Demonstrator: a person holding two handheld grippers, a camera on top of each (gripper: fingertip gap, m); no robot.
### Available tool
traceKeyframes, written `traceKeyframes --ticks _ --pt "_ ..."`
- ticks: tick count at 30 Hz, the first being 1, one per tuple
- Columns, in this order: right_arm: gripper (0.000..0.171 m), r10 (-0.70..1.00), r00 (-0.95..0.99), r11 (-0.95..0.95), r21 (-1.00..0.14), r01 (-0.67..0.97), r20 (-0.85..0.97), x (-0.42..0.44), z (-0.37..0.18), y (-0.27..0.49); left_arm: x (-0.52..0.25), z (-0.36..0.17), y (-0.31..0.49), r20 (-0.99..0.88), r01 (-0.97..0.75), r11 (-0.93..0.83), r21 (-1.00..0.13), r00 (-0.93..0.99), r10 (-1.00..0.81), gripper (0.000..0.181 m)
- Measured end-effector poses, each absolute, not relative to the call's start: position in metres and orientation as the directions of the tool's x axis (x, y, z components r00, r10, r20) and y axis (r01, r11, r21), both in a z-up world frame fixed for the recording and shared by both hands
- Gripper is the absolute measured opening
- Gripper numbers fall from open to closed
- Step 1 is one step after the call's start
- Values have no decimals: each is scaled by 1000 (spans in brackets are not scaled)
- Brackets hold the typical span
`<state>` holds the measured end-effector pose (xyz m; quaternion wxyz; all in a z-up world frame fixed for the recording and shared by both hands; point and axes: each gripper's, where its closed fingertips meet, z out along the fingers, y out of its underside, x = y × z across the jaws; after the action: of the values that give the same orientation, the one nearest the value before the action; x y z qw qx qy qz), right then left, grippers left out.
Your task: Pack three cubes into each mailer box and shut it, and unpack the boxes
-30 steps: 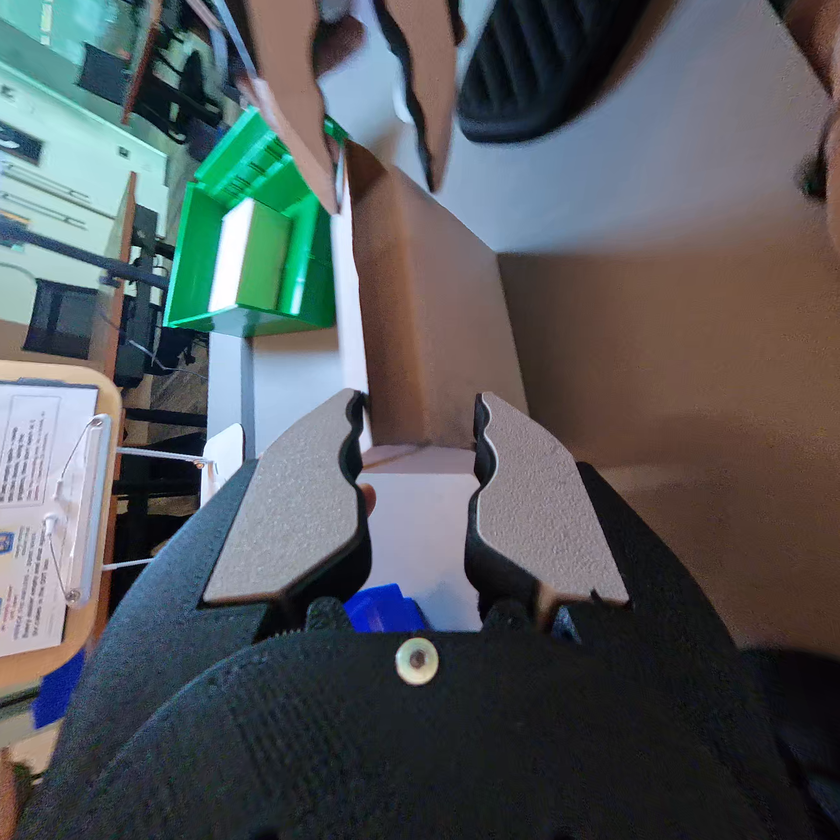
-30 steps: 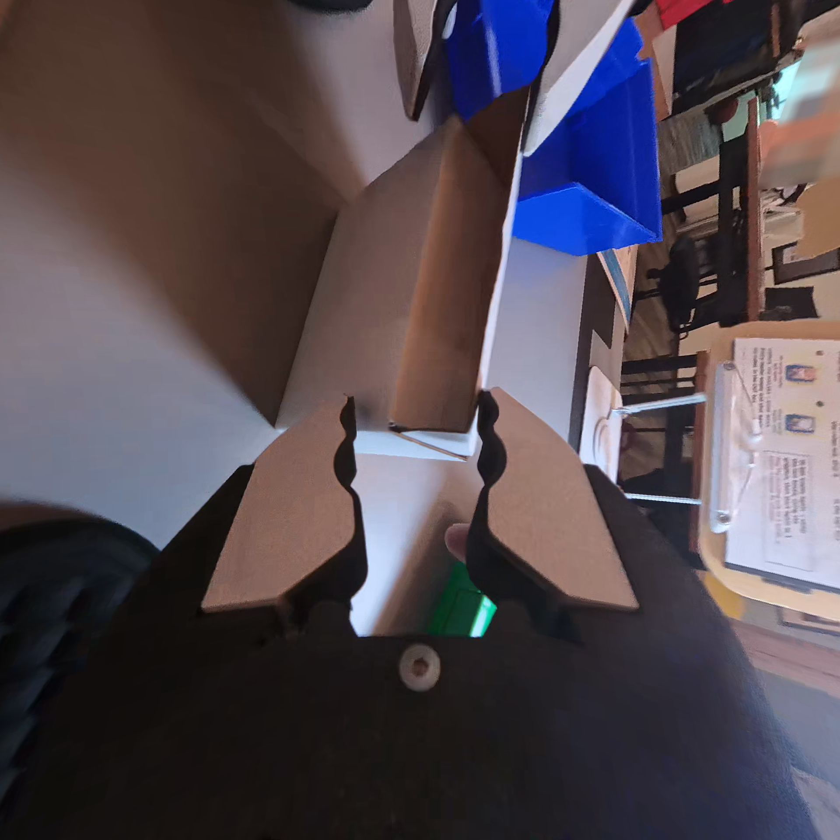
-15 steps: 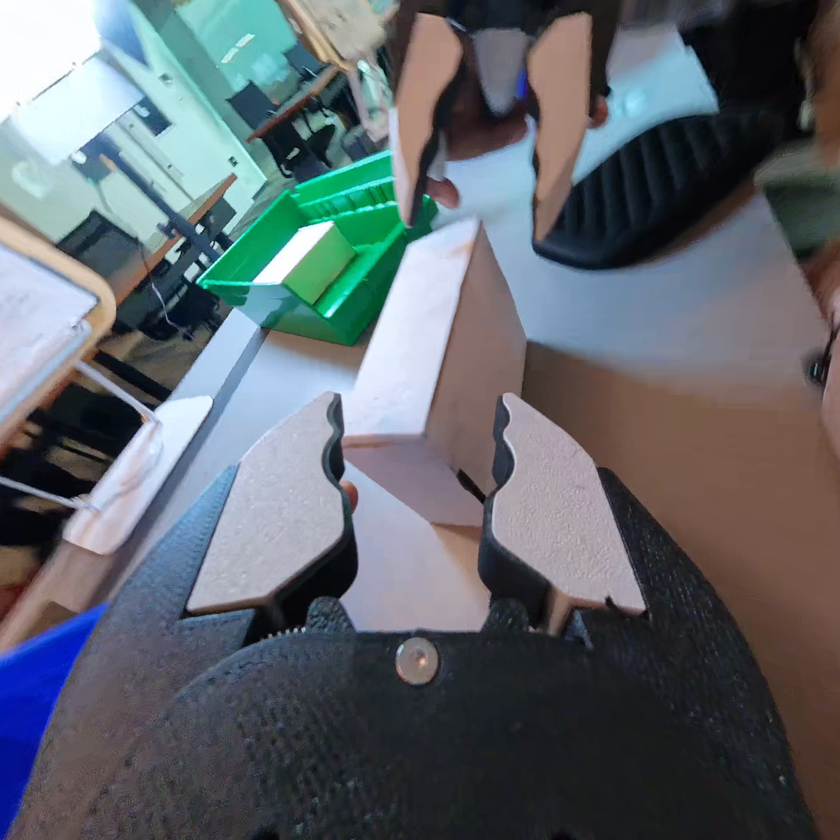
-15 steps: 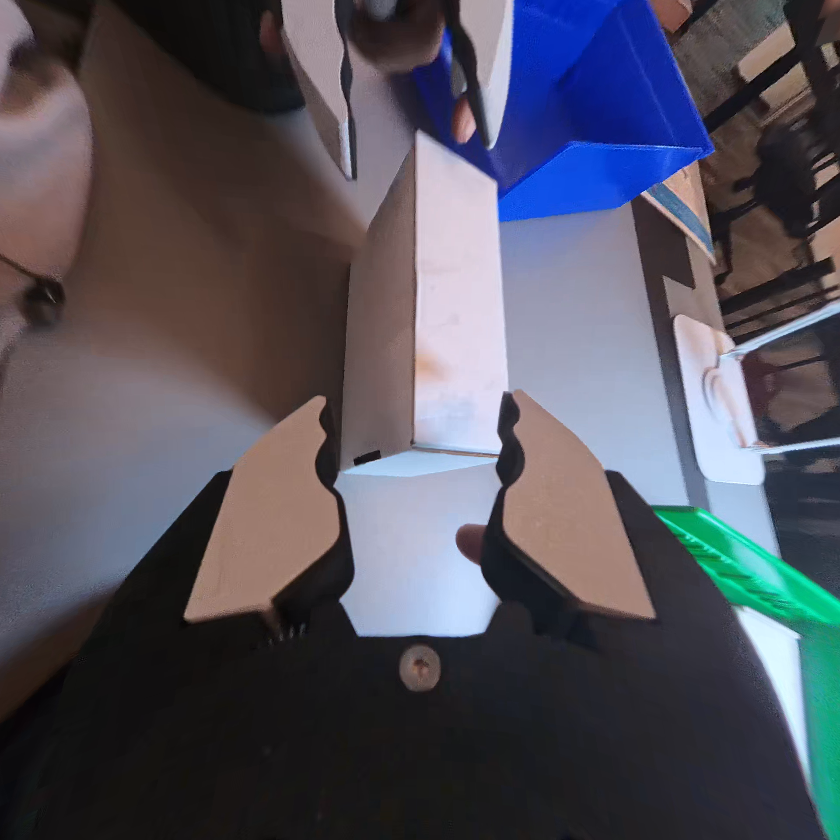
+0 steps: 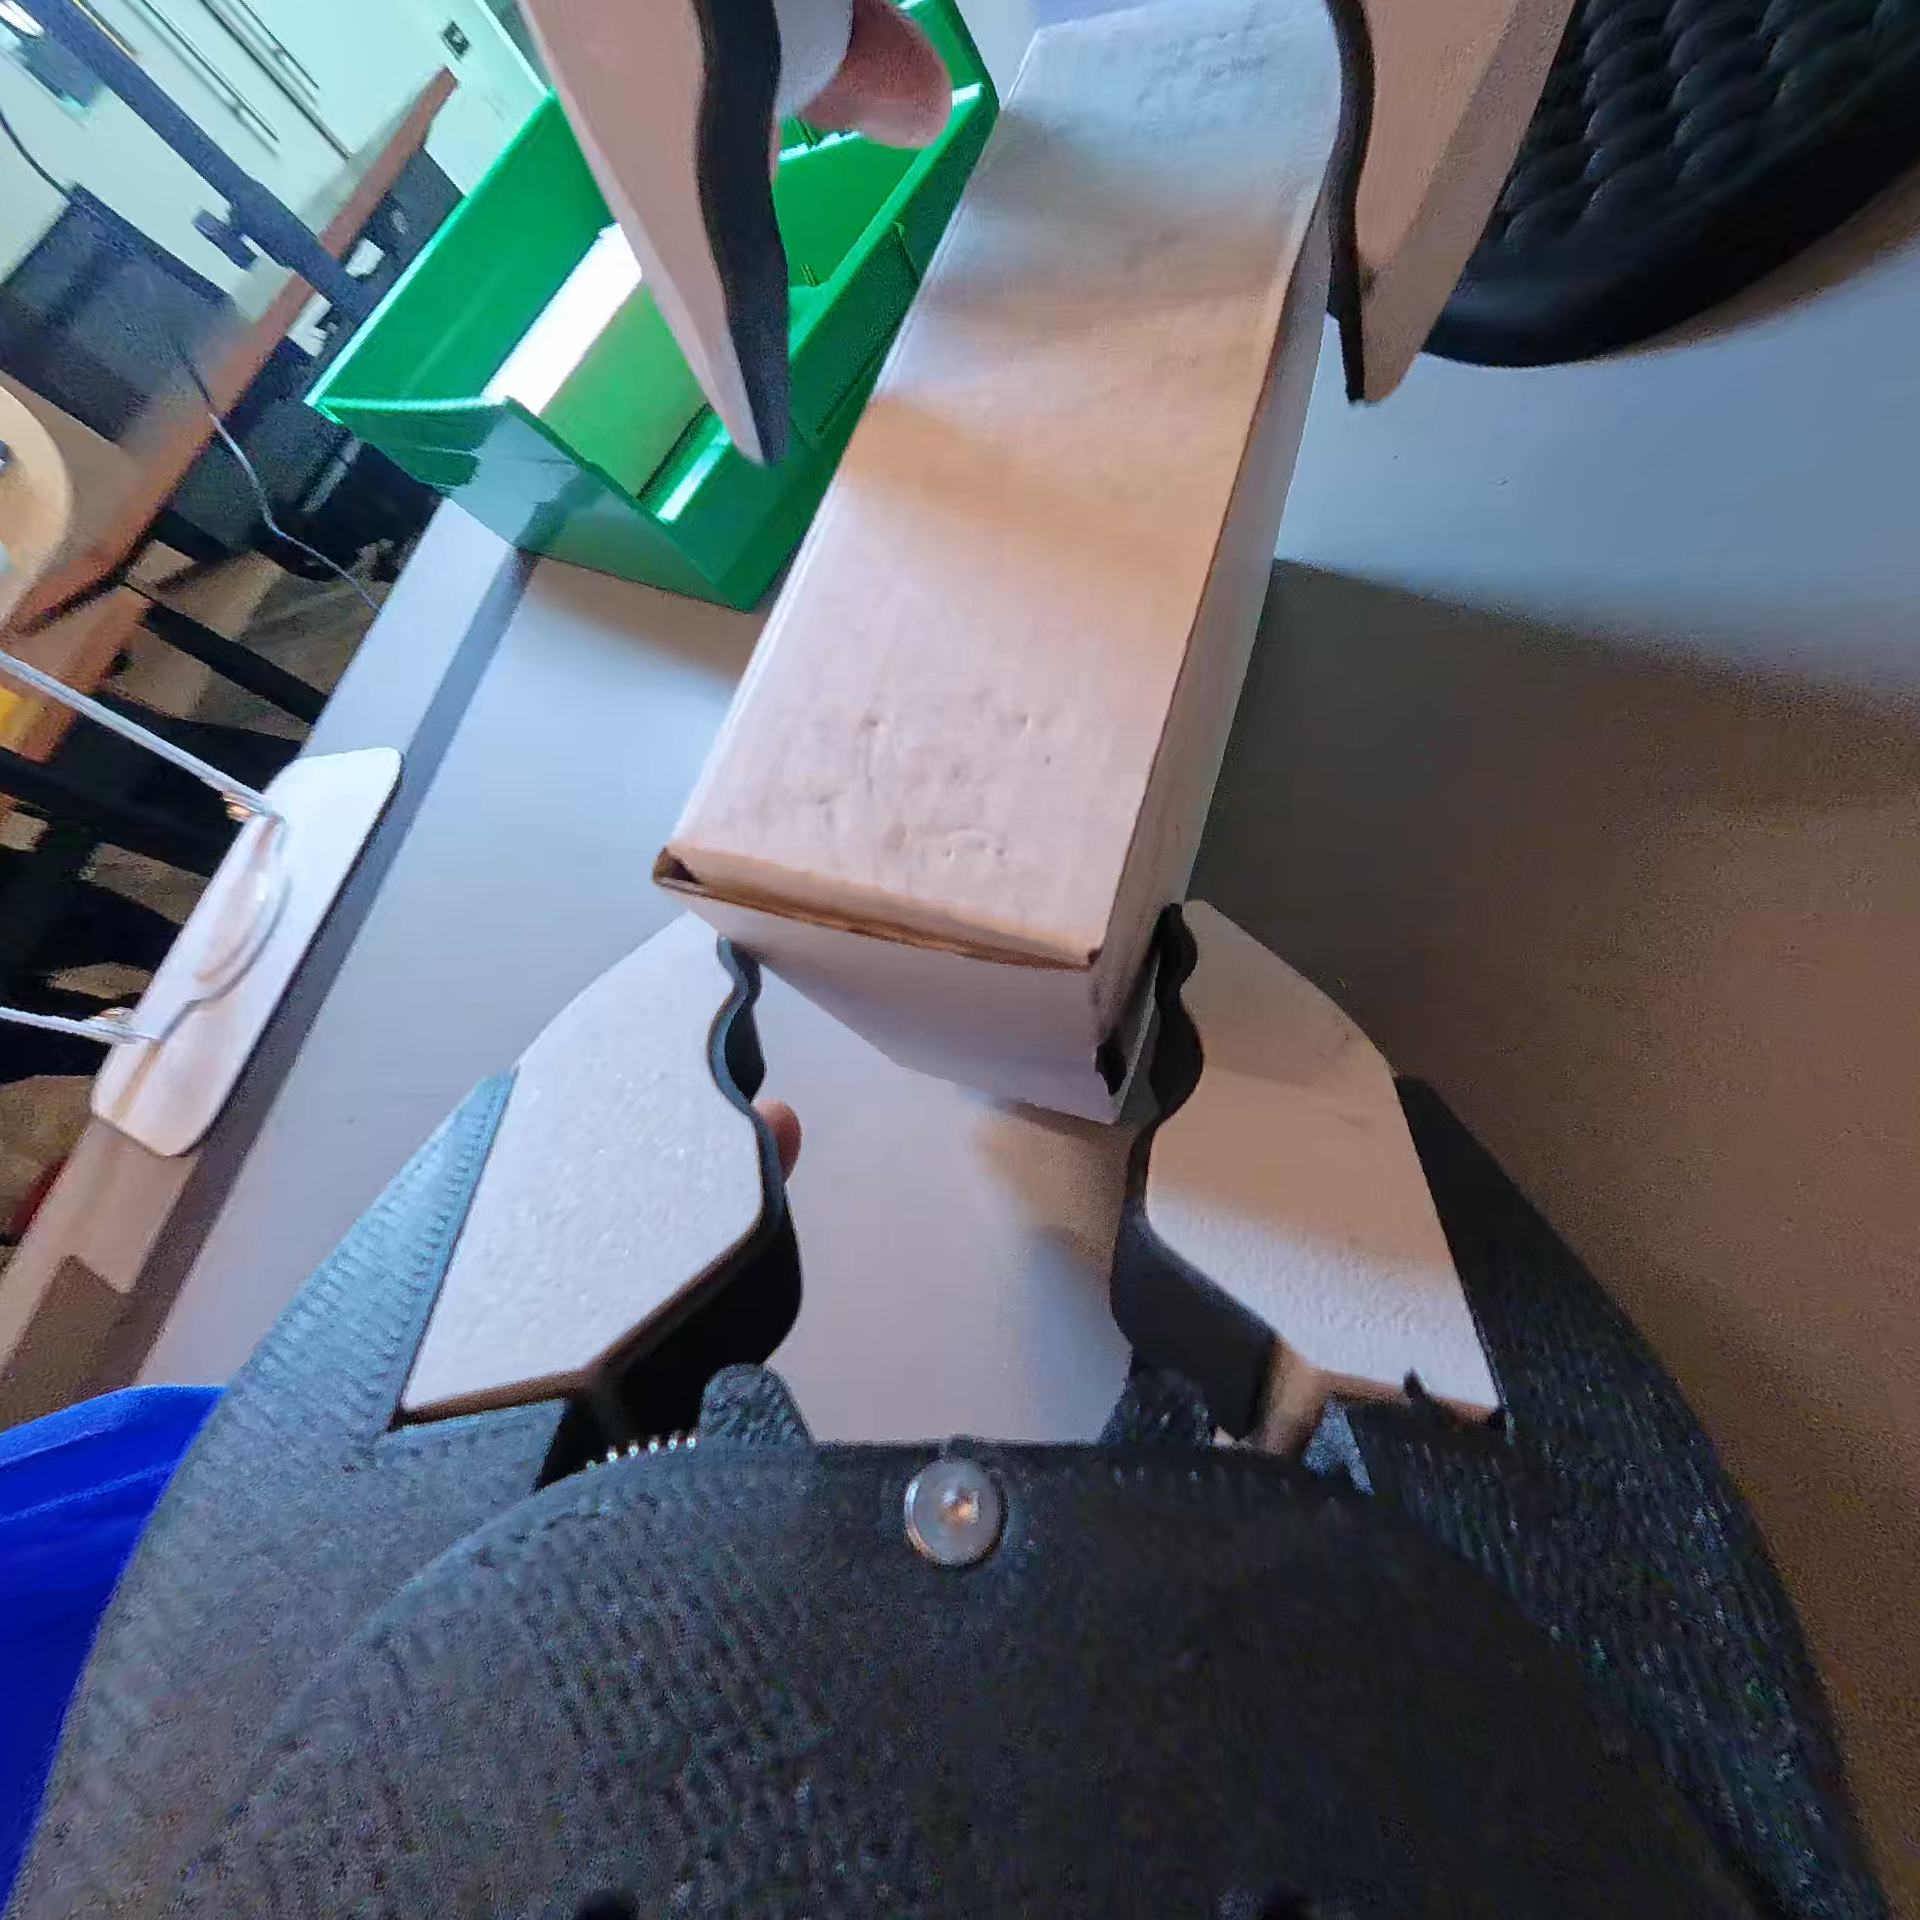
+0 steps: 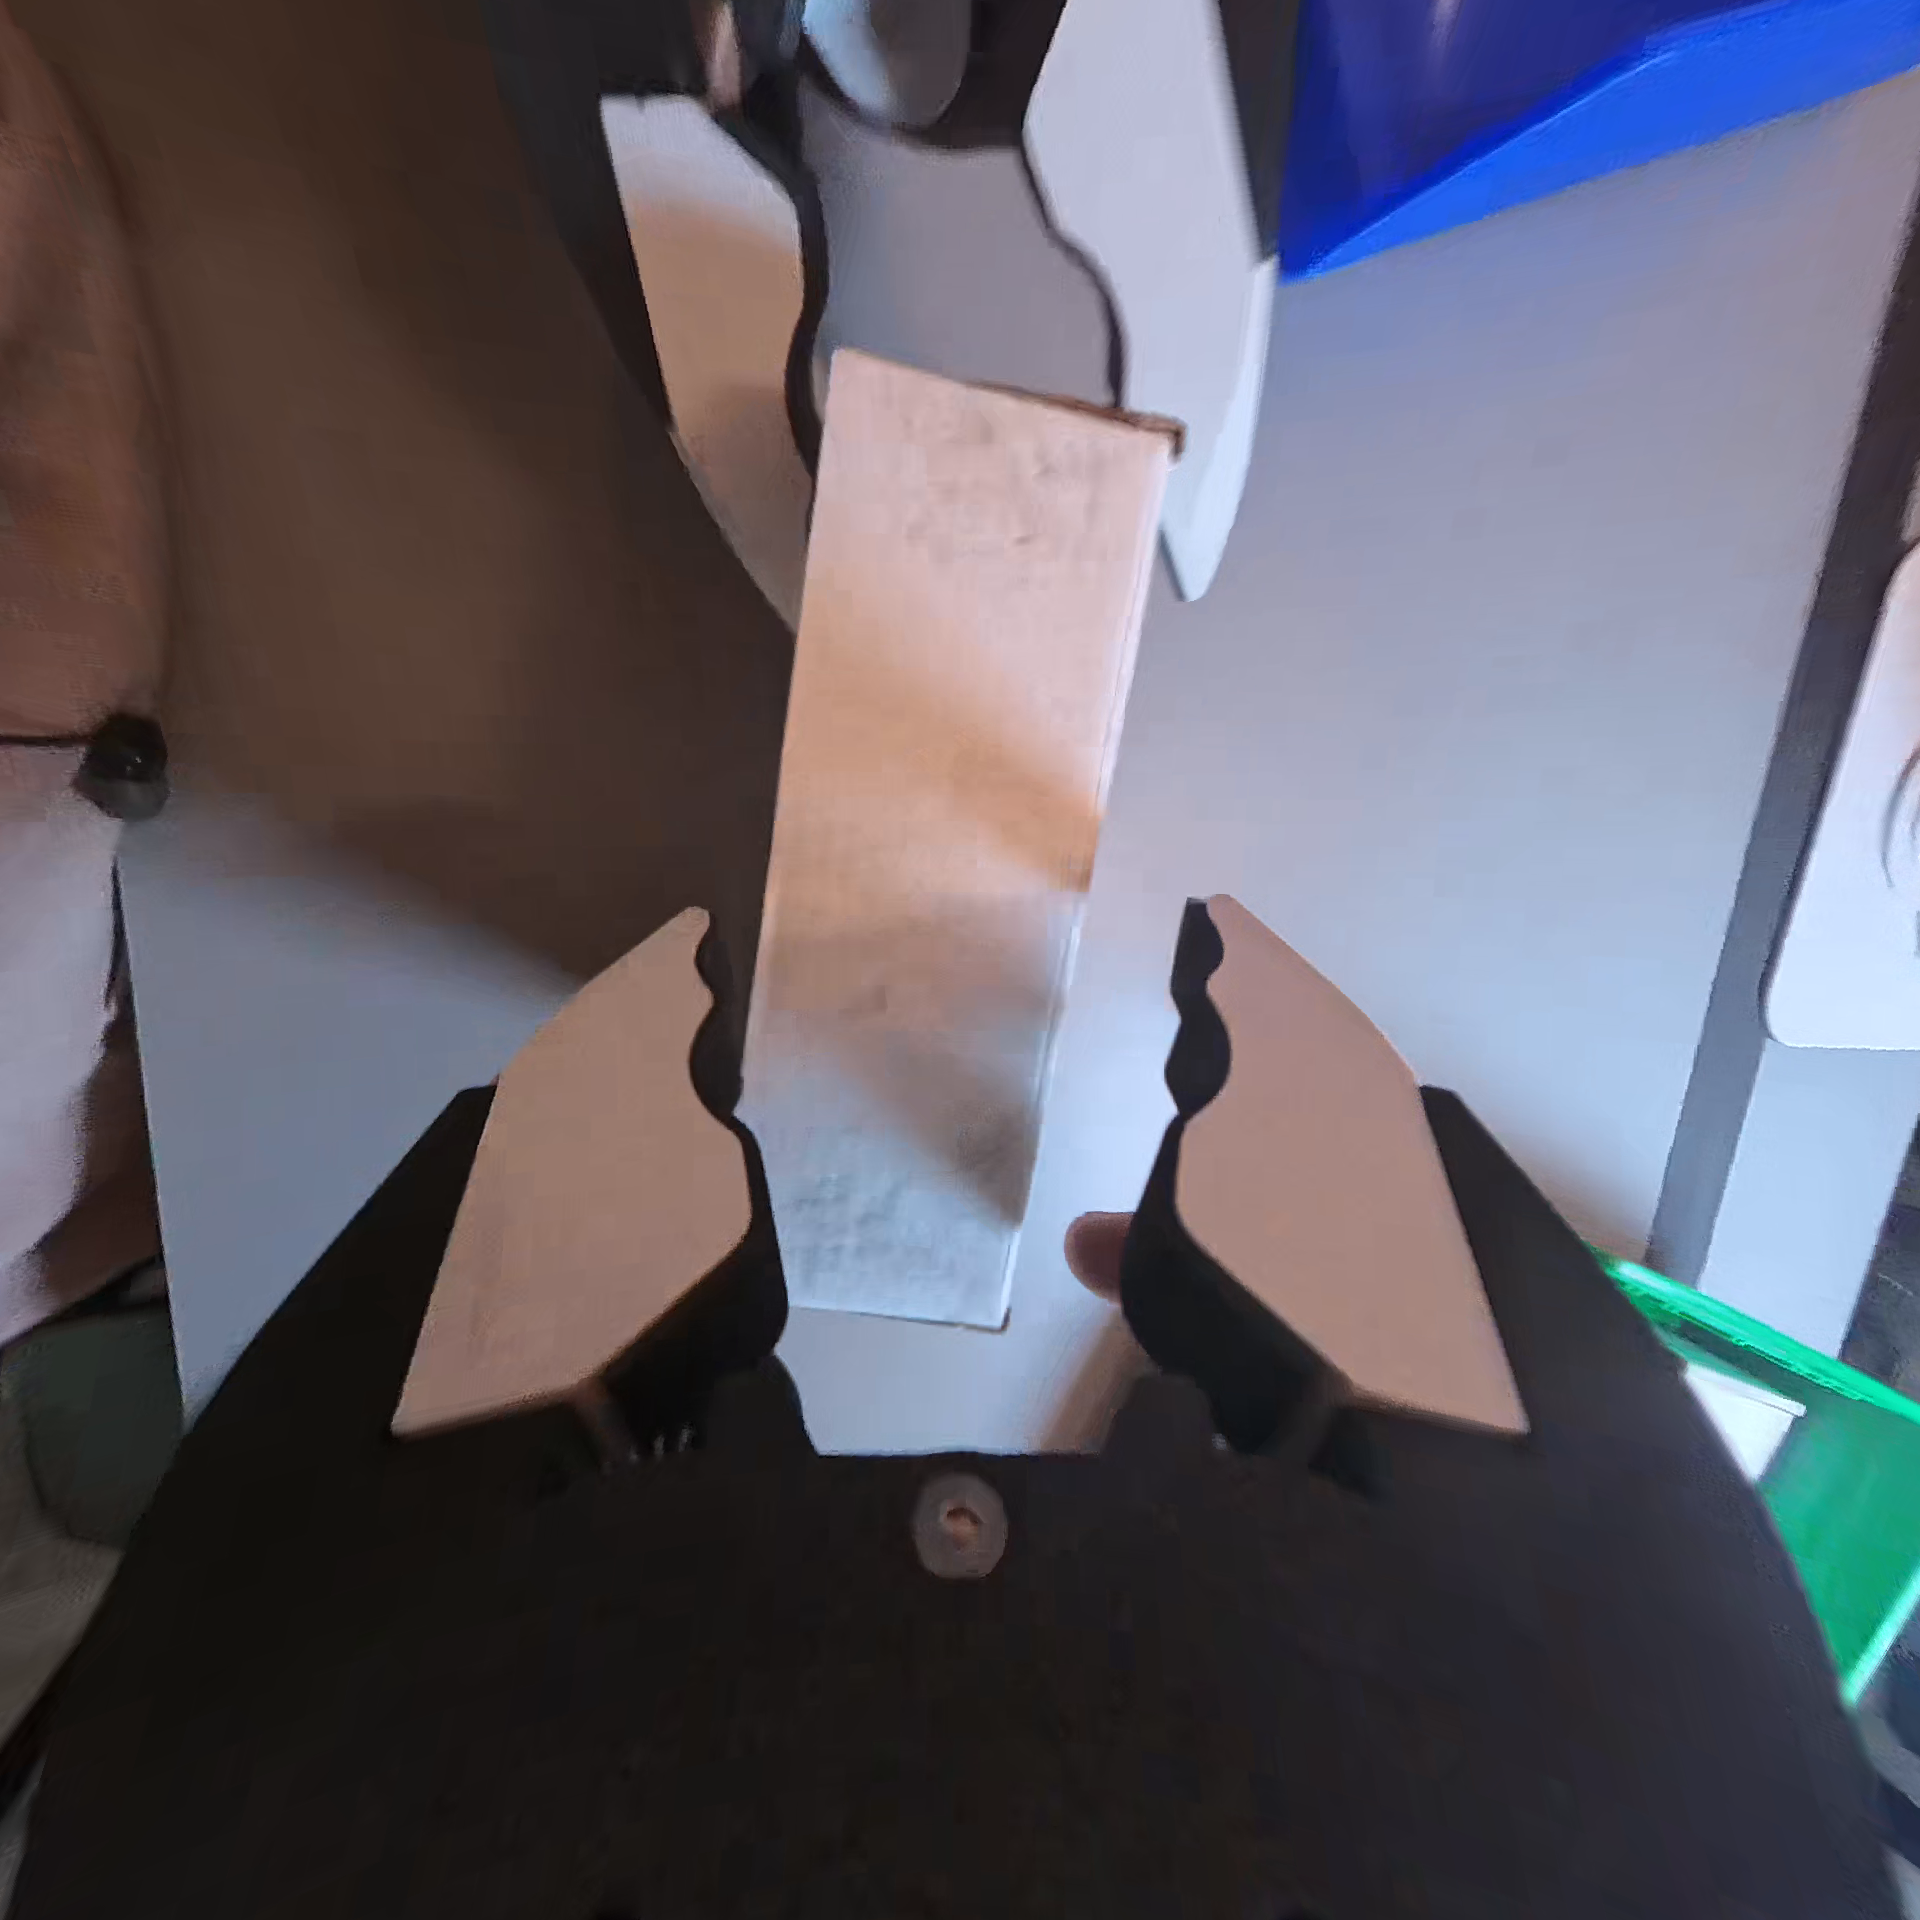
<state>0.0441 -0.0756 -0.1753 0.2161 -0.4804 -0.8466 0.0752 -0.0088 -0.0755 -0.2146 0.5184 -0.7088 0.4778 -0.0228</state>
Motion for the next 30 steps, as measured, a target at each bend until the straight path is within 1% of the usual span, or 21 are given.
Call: traceKeyframes --ticks 1,2,3,5,6,7,8,11,14,16,19,21,23,28,29,30 --pt "80 829 -469 549 -282 787 304 44 -181 -76 -8 -214 -76 -480 -661 2 -750 542 -690 74" --pt "75 803 -492 575 -223 787 336 44 -186 -75 -8 -212 -77 -489 -662 4 -750 550 -677 74" --pt "66 770 -525 606 -158 780 364 46 -190 -74 -9 -210 -78 -507 -667 13 -745 553 -661 72" --pt "65 716 -545 638 -93 764 437 43 -186 -69 -13 -201 -77 -561 -674 59 -736 559 -611 72" --pt "64 688 -546 650 -69 757 478 42 -180 -63 -16 -191 -76 -569 -653 76 -753 589 -574 72" --pt "64 669 -537 648 -50 760 514 42 -171 -54 -21 -180 -74 -560 -624 82 -777 625 -544 75" --pt "64 665 -519 636 -44 770 537 43 -162 -46 -27 -170 -73 -538 -590 80 -803 661 -523 79" --pt "64 665 -418 568 -56 821 619 51 -123 -13 -48 -143 -71 -429 -450 81 -889 760 -489 74" --pt "63 571 -303 478 -9 878 763 67 -74 46 -67 -136 -69 -356 -371 63 -926 810 -465 72" --pt "63 484 -232 409 17 912 844 81 -46 90 -71 -136 -70 -343 -354 64 -933 821 -457 70" --pt "63 335 -159 322 45 946 929 103 -22 155 -72 -142 -70 -387 -400 68 -914 809 -442 68" --pt "64 265 -133 257 63 964 955 117 -25 197 -69 -145 -72 -402 -414 76 -907 801 -444 67" --pt "63 228 -118 215 69 974 966 128 -43 232 -67 -149 -73 -385 -407 55 -912 801 -458 66" --pt "65 246 -144 104 122 987 958 153 -124 294 -69 -160 -71 -356 -398 12 -917 807 -471 65" --pt "65 235 -125 84 108 991 964 156 -134 302 -69 -161 -70 -351 -395 7 -919 808 -473 65" --pt "66 260 -110 66 95 993 959 161 -143 308 -70 -162 -70 -345 -391 1 -920 810 -474 65"
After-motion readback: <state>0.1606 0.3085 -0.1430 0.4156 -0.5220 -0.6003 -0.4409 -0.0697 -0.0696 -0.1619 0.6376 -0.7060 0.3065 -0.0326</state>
